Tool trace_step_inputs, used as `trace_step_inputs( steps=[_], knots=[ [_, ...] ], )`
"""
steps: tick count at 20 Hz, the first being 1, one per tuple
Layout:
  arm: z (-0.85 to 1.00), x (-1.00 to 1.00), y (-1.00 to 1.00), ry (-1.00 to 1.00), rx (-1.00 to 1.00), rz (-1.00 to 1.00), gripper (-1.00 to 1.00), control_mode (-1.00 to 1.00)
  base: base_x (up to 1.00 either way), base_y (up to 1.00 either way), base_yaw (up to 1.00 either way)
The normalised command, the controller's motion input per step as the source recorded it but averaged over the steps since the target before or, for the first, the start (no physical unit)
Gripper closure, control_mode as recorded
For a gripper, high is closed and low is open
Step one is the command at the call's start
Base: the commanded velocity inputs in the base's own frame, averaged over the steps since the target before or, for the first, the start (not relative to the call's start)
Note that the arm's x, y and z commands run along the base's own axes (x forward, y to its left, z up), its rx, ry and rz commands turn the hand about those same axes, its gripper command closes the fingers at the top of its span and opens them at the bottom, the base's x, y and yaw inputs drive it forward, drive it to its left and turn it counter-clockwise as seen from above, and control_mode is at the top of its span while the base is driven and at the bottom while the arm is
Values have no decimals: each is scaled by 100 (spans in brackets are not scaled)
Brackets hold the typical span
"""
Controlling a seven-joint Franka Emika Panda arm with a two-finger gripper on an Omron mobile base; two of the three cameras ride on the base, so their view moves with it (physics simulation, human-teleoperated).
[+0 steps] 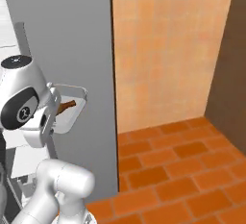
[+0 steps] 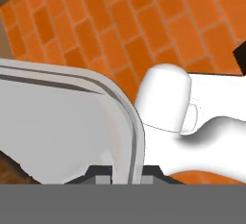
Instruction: Take the meat container that has the chicken drumstick and place it on the second highest rack of the freezer. Then take the vegetable container that has the onion and mushroom and place it on the highest rack of the freezer.
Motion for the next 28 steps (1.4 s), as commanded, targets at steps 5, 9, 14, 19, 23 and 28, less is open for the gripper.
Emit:
trace_step_inputs(
  steps=[5, 9, 14, 19, 23, 28],
  knots=[
    [0, 0, 0, 0, 0, 0, 100, 100, 33, -30, 65],
    [0, 0, 0, 0, 0, 0, 100, 100, 21, -6, 64],
    [0, 0, 0, 0, 0, 0, 100, 100, 31, 0, 59],
    [0, 0, 0, 0, 0, 0, 100, 100, 43, 0, 42],
    [0, 0, 0, 0, 0, 0, 100, 100, 53, 0, 30],
    [0, 0, 0, 0, 0, 0, 100, 100, 55, 0, 19]
  ],
)
